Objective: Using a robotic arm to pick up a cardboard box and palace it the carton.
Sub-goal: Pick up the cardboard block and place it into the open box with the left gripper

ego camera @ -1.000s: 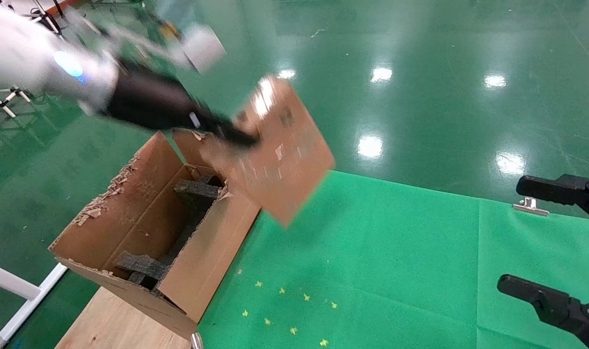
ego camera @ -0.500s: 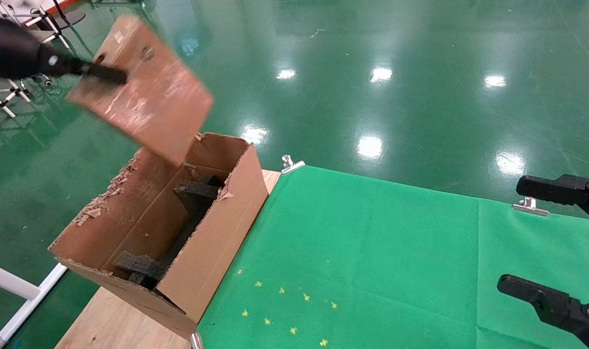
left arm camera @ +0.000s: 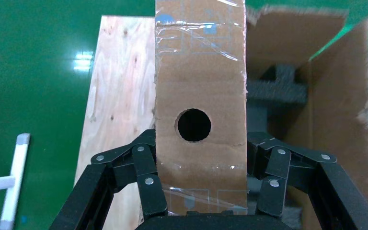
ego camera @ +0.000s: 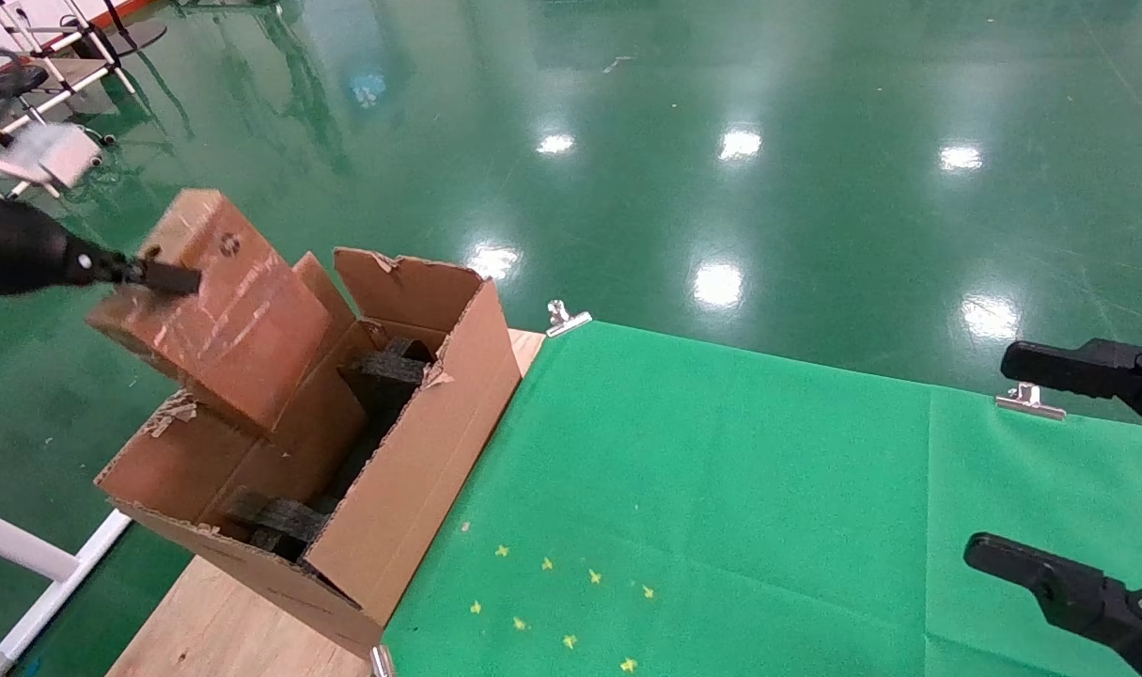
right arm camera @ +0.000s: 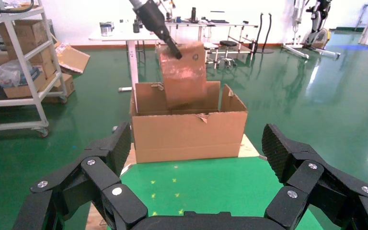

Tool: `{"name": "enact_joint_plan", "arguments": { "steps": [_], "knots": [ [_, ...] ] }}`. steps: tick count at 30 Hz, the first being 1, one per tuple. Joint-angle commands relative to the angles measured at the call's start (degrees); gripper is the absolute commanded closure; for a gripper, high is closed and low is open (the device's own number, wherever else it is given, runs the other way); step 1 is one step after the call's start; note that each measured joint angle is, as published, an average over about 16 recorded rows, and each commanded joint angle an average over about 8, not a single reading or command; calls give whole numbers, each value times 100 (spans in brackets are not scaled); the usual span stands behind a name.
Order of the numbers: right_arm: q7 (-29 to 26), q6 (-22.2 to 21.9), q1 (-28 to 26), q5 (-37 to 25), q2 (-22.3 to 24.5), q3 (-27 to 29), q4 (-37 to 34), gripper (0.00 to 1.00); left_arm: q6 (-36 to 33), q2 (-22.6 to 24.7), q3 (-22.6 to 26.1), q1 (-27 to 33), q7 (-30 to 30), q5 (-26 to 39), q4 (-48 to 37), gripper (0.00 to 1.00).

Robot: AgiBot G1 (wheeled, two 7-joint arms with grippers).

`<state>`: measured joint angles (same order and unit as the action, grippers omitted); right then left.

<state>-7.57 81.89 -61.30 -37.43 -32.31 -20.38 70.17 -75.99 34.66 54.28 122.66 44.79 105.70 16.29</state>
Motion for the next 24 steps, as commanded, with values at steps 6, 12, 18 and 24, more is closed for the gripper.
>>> {"name": "enact_joint_plan", "arguments": {
  "steps": [6,12,18,24],
  "knots": [
    [0,0,0,0,0,0,0,0,357,159,3,-343,-515,-49,-549,100],
    [0,0,0,0,0,0,0,0,630,295,-35,-564,-795,-124,-916,100],
    [0,0,0,0,0,0,0,0,841,391,-83,-737,-1008,-203,-1185,100],
    [0,0,0,0,0,0,0,0,1001,473,-92,-871,-1158,-221,-1353,100]
  ]
}}
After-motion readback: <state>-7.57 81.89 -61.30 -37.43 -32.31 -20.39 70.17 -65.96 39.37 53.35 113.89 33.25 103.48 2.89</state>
